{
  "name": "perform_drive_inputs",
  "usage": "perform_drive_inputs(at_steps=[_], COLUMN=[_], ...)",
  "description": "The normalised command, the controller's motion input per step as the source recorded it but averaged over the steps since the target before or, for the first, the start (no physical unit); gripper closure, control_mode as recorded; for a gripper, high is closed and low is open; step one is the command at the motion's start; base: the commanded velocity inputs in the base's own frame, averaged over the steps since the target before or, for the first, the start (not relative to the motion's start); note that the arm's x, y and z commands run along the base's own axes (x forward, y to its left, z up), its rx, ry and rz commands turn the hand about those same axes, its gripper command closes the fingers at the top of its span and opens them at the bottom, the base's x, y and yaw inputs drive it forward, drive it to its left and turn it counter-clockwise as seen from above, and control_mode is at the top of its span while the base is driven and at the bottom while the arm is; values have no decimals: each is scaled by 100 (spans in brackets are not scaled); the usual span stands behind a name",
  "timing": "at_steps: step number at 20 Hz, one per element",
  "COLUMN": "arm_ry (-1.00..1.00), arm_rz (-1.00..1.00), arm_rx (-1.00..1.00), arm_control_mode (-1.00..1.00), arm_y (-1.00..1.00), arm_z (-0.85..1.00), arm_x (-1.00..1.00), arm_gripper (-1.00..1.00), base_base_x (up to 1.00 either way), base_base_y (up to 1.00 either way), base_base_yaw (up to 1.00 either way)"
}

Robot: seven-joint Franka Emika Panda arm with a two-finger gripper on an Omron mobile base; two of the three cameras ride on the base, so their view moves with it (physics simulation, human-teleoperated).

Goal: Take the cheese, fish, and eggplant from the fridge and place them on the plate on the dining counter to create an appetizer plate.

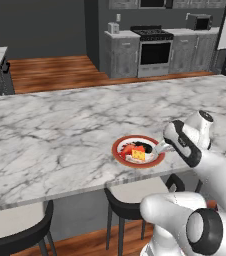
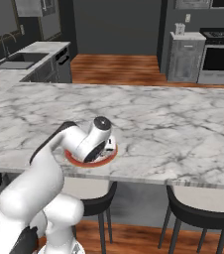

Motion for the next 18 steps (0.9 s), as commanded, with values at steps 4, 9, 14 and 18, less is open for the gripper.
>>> perform_drive_inputs(at_steps=[4,9,14,18], arm_ry=[7,0,-16,-31], arm_rz=[-11,-6,-1,0], arm_rx=[0,2,4,3], arm_control_mode=[-100,-100,-100,-100], arm_y=[-74,-90,-95,-69], arm_z=[68,59,59,59], arm_x=[-100,-100,-98,-79], arm_gripper=[-100,-100,-100,-100], base_base_x=[0,0,0,0], base_base_y=[0,0,0,0], base_base_yaw=[0,0,0,0])
